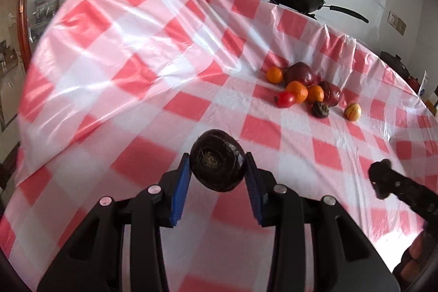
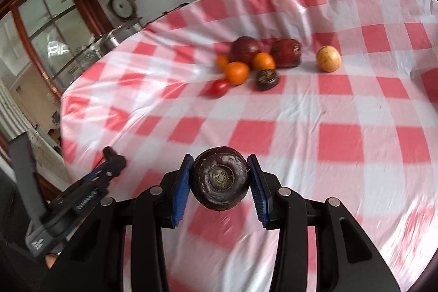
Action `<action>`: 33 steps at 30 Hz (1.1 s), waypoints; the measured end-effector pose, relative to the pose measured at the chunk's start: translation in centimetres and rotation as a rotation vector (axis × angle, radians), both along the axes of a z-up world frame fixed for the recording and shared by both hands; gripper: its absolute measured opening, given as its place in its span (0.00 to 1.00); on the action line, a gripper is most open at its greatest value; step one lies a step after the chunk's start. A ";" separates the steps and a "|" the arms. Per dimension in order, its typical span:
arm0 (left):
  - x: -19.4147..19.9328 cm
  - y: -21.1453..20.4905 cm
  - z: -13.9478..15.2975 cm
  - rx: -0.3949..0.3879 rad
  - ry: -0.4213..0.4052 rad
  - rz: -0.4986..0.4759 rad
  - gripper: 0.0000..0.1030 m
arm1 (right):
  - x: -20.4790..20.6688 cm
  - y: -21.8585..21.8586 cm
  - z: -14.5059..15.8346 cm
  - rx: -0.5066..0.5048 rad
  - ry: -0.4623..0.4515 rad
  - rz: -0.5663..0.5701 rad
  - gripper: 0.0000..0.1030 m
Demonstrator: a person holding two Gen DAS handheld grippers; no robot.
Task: Organize fruits
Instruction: 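Carry both dark purple fruits in both tools over the white box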
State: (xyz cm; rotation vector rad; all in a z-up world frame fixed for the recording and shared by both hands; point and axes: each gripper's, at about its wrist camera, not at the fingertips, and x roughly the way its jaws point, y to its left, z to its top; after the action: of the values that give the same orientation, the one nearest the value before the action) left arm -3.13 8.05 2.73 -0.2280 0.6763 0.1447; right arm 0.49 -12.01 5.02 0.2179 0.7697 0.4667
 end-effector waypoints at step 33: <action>-23.0 15.0 0.6 0.075 -0.029 0.216 0.38 | -20.0 19.8 -0.8 -0.259 -0.115 0.566 0.40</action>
State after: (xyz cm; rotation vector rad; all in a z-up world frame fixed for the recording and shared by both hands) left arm -26.17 23.01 3.35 -0.2299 0.6157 0.3721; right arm -19.49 7.81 4.17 -0.2768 0.7661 0.8970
